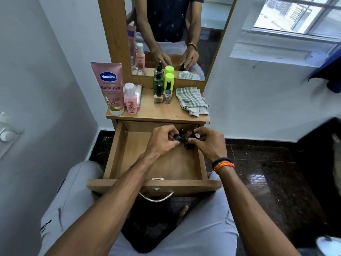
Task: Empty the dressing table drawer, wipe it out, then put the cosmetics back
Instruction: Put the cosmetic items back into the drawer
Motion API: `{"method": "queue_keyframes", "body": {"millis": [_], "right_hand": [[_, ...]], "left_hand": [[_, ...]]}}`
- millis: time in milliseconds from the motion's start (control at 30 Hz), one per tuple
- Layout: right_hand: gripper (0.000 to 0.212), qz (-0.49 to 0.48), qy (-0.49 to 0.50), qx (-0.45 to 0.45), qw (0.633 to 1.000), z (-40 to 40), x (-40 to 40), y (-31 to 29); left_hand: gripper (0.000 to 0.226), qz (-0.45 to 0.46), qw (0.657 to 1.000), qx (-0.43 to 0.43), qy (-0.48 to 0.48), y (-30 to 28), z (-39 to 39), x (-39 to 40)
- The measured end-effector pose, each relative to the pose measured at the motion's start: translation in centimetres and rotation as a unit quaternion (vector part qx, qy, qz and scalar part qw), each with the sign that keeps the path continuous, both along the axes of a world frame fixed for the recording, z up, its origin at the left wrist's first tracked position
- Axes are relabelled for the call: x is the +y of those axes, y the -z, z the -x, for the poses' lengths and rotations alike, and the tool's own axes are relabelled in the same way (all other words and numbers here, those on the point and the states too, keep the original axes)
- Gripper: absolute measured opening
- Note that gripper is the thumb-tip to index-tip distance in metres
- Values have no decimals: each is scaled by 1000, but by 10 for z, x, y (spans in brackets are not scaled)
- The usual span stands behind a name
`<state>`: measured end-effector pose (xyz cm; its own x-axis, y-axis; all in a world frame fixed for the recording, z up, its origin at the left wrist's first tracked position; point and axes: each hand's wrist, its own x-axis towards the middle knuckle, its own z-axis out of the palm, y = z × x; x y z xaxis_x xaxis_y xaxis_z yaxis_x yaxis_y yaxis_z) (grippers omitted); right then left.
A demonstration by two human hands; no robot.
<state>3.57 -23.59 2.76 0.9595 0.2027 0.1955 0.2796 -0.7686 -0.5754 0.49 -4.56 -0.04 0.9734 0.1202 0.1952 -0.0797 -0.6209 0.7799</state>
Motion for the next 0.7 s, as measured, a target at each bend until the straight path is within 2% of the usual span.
{"method": "queue_keyframes", "body": {"millis": [267, 700], "right_hand": [[34, 75, -22, 2, 997, 1, 1, 23], [35, 96, -27, -6, 995, -6, 3, 36]], "left_hand": [[32, -16, 996, 82, 23, 20, -6, -14], [30, -34, 998, 56, 15, 21, -11, -20]]}}
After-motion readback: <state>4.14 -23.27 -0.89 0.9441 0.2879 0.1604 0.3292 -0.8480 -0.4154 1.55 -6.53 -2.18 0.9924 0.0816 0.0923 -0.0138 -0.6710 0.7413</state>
